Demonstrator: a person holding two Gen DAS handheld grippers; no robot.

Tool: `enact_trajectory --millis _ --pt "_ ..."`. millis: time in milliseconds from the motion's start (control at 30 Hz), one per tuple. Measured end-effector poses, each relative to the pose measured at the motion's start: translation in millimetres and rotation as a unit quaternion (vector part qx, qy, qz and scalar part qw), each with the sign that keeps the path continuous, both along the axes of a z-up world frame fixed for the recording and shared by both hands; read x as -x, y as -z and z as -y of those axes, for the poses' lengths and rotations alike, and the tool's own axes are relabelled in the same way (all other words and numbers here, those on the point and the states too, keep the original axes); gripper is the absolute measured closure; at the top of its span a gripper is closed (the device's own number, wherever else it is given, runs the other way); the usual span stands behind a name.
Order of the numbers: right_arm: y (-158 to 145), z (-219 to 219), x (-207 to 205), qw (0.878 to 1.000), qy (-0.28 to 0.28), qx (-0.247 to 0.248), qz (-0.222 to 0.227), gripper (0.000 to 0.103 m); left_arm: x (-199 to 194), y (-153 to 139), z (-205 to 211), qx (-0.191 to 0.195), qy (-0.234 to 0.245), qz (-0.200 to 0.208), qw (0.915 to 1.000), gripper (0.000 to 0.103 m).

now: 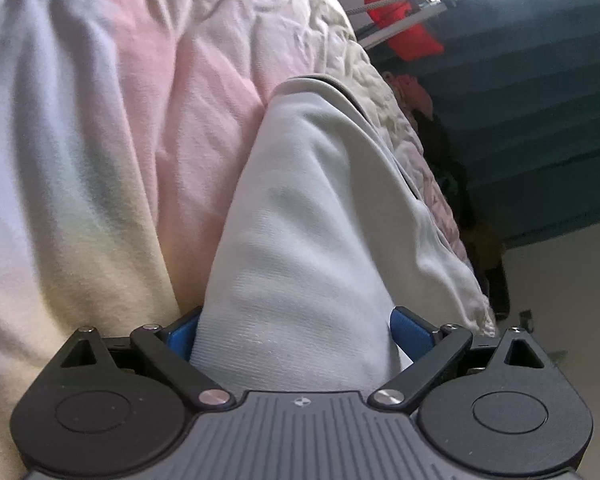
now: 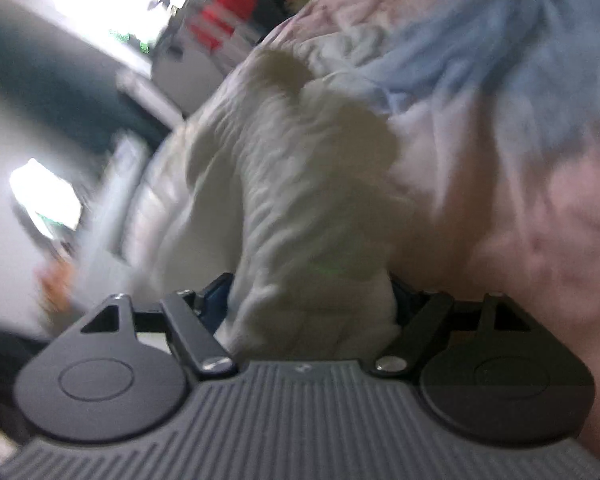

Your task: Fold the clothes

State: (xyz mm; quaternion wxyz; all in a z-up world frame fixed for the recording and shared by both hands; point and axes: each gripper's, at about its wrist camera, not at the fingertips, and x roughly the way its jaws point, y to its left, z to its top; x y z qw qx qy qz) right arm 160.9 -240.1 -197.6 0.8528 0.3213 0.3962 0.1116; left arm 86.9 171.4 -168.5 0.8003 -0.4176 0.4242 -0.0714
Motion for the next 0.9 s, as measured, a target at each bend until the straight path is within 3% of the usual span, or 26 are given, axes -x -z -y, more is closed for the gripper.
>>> enact_trajectory --millis 67,133,233,467,567,733,900 --pt "-5.6 -10.0 1.7 0.999 -0.007 0.031 0.013 0.03 0.4 -0.1 3.4 -0.015 0.006 0.001 0.9999 0.011" --pt "-11.5 -8.4 5.9 1.0 -0.001 0.021 0.021 0.049 1.5 1.3 4.4 -0.021 0.006 0.003 0.9998 0.014" --pt "-19.8 -6.5 11.3 0.999 0.007 0.007 0.041 0.063 8.9 2.0 6.4 -0.03 0.008 0.005 0.9995 0.018" --pt "-40.3 -0.3 18.2 0.995 0.013 -0.03 0.092 0.071 28.2 -8.0 7.9 -0.03 -0.004 0.039 0.9988 0.048" --pt "-56.0 3.1 14.6 0.992 0.01 -0.045 0.119 0.073 26.4 -23.0 15.0 -0.049 0.011 0.064 0.9967 0.057" --pt "-84.0 21.4 5.3 0.983 0.025 -0.075 0.166 0.074 2.7 -66.4 28.7 -0.02 0.018 0.107 0.9939 0.06" --pt "-115.8 67.1 -23.1 0.969 0.086 -0.098 0.21 0.074 -79.9 -122.9 95.6 -0.039 0.047 0.149 0.987 0.06"
